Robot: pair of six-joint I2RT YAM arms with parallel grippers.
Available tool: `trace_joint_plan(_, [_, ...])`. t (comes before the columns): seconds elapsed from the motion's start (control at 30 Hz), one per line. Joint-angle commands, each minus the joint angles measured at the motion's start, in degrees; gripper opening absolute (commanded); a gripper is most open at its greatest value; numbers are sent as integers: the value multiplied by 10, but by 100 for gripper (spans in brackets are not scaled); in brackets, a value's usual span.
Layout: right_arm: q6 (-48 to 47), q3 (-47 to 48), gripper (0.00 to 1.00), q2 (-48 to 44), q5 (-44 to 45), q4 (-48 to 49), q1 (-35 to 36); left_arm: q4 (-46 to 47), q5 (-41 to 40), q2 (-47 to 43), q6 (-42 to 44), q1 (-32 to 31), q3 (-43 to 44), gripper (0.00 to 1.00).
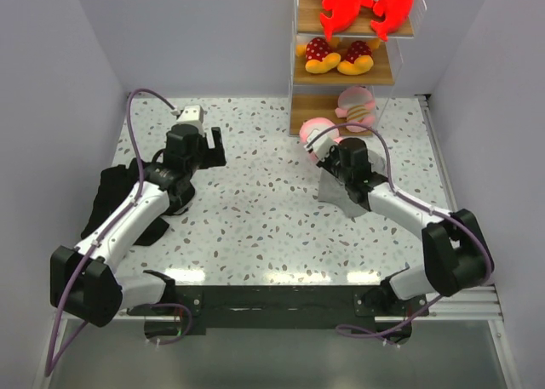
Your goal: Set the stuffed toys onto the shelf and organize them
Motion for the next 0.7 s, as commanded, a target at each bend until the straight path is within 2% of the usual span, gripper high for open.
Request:
trace_joint_plan(0.0, [-4, 69, 0, 50, 29, 98, -5, 11, 8, -22, -11, -3, 2, 92])
trace_joint_plan(0.17, [-6, 120, 0, 140, 76, 154, -9, 11, 7, -27, -11, -7, 2, 92])
trace_joint_plan(0.33, [3, 167, 0, 223, 82, 188, -14, 10, 2, -29, -11, -13, 0, 92])
trace_joint_plan(0.67, [25, 229, 0, 322, 86, 229, -36, 11, -1, -34, -10, -21, 2, 92])
